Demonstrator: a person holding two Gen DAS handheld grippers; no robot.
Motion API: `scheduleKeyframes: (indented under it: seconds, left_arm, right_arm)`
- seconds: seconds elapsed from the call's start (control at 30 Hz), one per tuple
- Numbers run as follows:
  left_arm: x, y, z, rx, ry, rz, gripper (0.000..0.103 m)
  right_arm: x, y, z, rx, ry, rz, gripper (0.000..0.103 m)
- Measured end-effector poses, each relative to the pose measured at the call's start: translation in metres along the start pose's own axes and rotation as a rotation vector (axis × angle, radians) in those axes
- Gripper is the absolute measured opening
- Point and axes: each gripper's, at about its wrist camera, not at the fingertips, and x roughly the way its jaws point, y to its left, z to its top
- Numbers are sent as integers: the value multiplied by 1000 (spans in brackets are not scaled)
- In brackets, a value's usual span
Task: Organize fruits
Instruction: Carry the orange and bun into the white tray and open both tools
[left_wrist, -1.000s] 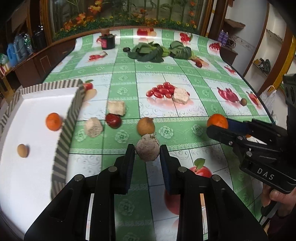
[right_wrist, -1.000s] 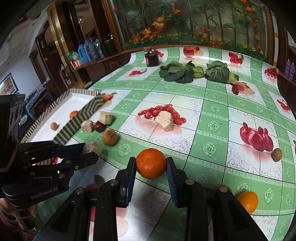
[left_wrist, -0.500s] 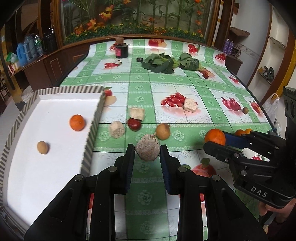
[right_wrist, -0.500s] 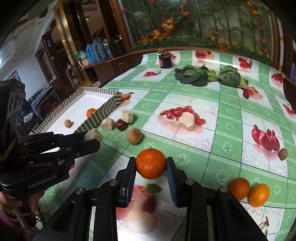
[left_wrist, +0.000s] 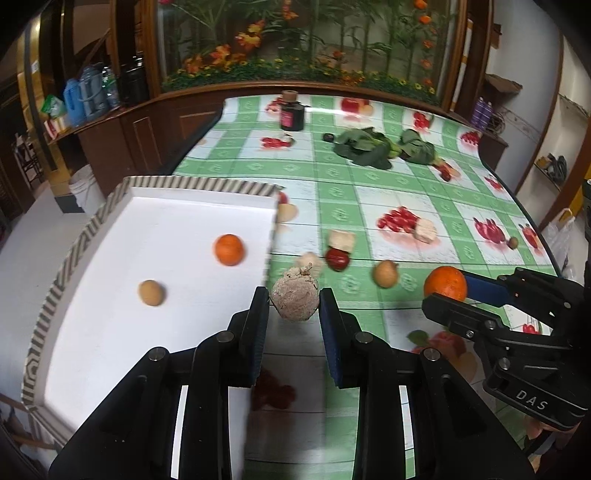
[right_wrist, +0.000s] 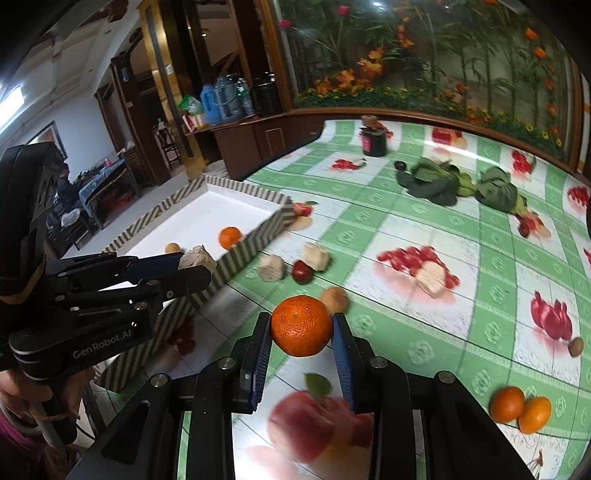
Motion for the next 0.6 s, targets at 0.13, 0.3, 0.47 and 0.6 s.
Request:
scheduleKeyframes:
  seconds: [0.13,0.3,0.47,0.6]
  left_arm:
    - [-4,18,-1,-22,-6,27,27]
    - [-6,42,-5,-50,0,58,27]
    - [-8,67,-9,-85,5,89,27]
    - [-7,88,-12,-121,13,107,27]
  right_arm:
    - [4,15,8,-26,-4,16,32]
    - [12,34,18,-58,-6,38,32]
    - [24,49,25,-79,4,63,31]
    - [36,63,31,-104,17,80,31]
